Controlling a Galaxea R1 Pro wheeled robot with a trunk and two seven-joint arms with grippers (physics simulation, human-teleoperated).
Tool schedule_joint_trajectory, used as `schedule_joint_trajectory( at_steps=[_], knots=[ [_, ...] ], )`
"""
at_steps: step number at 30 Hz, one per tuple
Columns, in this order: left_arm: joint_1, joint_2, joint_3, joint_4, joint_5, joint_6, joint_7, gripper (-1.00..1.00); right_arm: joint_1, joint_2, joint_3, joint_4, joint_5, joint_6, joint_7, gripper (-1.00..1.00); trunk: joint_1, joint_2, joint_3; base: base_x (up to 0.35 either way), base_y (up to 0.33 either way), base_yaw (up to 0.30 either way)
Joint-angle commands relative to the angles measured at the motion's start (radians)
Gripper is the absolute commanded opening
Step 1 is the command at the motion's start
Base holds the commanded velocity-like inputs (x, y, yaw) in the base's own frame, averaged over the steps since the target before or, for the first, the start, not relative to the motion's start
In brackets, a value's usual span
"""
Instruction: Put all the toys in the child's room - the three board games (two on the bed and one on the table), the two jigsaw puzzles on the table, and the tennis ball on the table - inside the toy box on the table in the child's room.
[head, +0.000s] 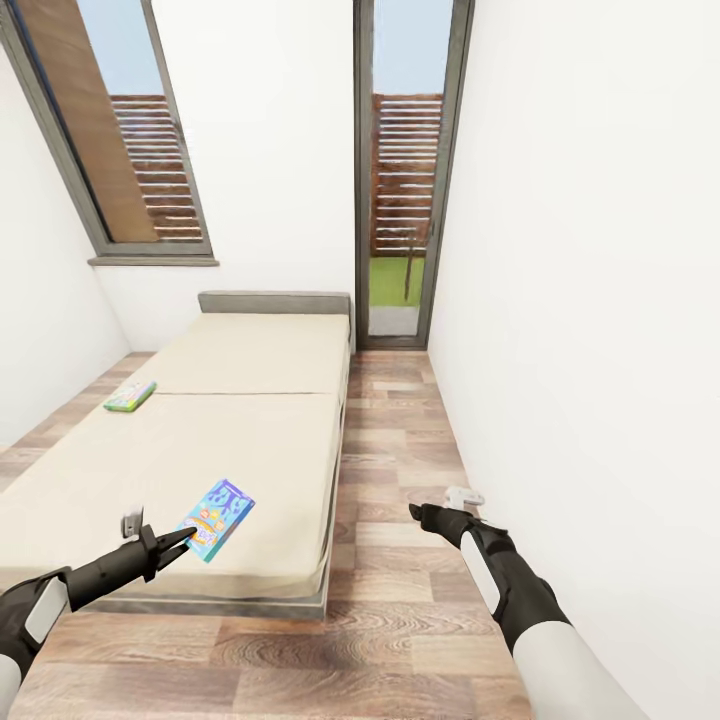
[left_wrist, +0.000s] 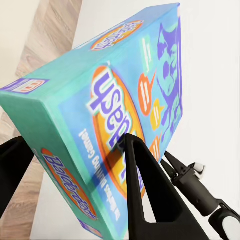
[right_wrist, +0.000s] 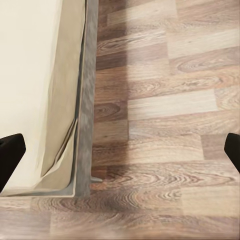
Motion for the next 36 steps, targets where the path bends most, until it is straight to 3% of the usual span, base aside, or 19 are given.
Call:
schedule_joint_trajectory(
  at_steps=[1, 13, 18, 36],
  knots=[
    [-0.001, 0.000, 0.001, 0.000, 0.001, 0.006, -0.002, -1.00, 0.000, 0.001, -0.004, -0.001, -0.003, 0.005, 0.003, 1.00, -0.004, 0.007, 0.002, -0.057, 0.000, 0.000],
    [-0.001, 0.003, 0.001, 0.000, 0.001, 0.007, -0.002, -1.00, -0.001, 0.001, -0.004, 0.000, -0.002, 0.002, 0.004, 1.00, -0.050, 0.091, 0.040, -0.010, 0.000, 0.000],
    [-0.001, 0.008, 0.001, 0.000, 0.001, 0.007, -0.002, -1.00, -0.001, 0.015, -0.003, 0.005, -0.002, -0.002, 0.004, 1.00, -0.050, 0.091, 0.040, 0.000, 0.000, 0.000],
    [-0.001, 0.010, 0.001, 0.000, 0.000, 0.007, -0.001, -1.00, -0.001, 0.018, -0.003, 0.005, -0.002, 0.002, 0.003, 1.00, -0.119, 0.217, 0.096, -0.027, 0.000, 0.000]
  ],
)
